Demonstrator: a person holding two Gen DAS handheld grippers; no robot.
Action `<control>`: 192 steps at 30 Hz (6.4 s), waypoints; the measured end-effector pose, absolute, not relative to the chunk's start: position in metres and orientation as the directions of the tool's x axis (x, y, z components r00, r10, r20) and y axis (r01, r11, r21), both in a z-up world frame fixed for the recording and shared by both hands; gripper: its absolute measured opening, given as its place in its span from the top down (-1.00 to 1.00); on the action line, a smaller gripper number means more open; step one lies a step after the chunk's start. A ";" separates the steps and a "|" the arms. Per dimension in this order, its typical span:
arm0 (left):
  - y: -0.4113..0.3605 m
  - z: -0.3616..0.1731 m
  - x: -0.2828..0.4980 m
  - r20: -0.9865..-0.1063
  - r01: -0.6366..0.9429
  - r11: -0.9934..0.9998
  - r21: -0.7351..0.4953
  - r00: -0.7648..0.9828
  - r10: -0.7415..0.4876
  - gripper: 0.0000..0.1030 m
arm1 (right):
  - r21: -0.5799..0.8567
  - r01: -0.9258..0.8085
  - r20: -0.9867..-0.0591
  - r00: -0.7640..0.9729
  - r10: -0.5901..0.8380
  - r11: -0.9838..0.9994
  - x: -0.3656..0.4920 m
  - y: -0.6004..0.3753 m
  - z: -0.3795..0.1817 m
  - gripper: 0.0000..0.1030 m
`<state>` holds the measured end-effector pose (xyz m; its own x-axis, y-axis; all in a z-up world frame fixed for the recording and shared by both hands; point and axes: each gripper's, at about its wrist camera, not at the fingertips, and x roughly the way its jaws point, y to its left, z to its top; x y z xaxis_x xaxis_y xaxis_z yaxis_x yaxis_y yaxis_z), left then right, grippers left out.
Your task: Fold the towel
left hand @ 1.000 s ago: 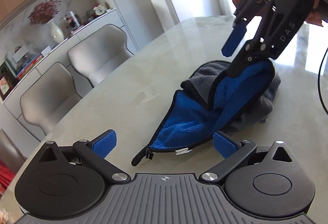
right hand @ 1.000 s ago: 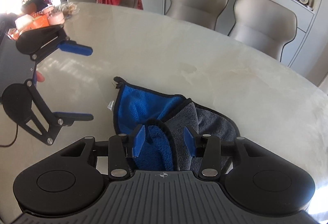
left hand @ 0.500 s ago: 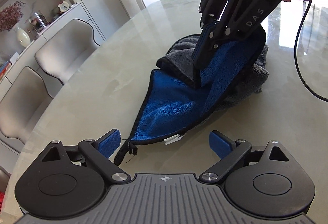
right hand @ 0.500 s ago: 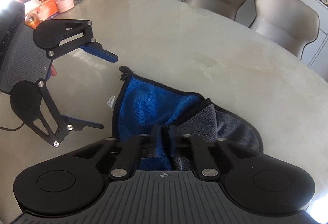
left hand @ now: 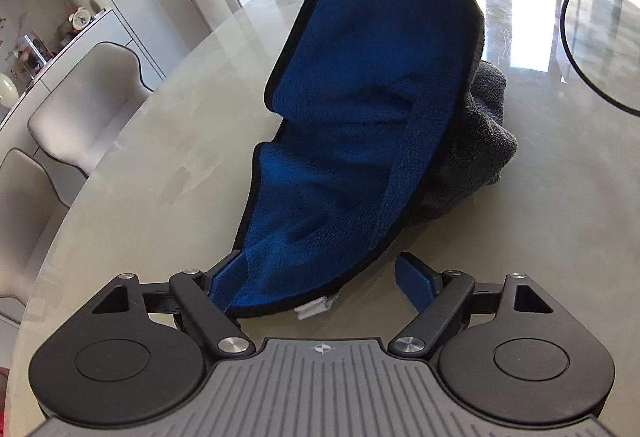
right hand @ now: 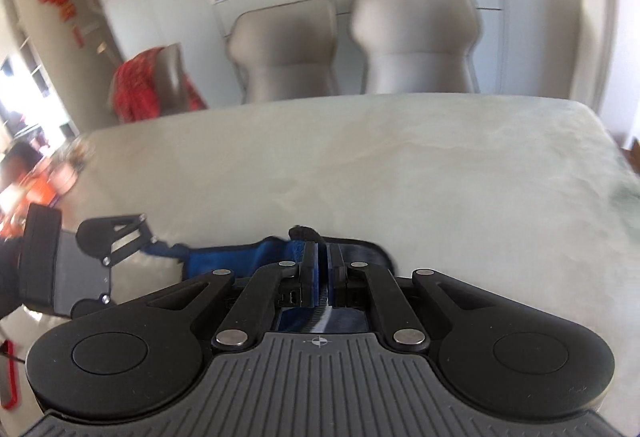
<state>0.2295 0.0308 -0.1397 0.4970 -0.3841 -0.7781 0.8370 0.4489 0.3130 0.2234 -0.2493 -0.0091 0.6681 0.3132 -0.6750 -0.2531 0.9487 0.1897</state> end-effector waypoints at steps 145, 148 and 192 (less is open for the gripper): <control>0.050 -0.070 0.066 -0.925 0.824 0.527 0.208 0.341 -0.168 0.82 | -0.115 -0.713 -0.893 0.379 0.242 0.692 0.079 -0.267 -0.038 0.83; 0.067 -0.058 0.079 -0.914 0.787 0.574 0.226 0.375 -0.154 0.79 | -0.089 -0.706 -0.879 0.388 0.278 0.703 0.081 -0.263 -0.042 0.82; 0.059 -0.114 0.205 -0.878 0.678 0.729 0.089 0.400 -0.264 -0.02 | -0.023 -0.725 -0.974 0.172 0.149 0.688 0.129 -0.250 -0.077 0.76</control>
<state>0.2052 0.0585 -0.1144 0.3997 -0.2645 -0.8777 0.6784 0.7292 0.0892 0.1288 -0.2499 -0.0773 0.1720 0.1490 -0.9738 -0.7250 0.6884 -0.0227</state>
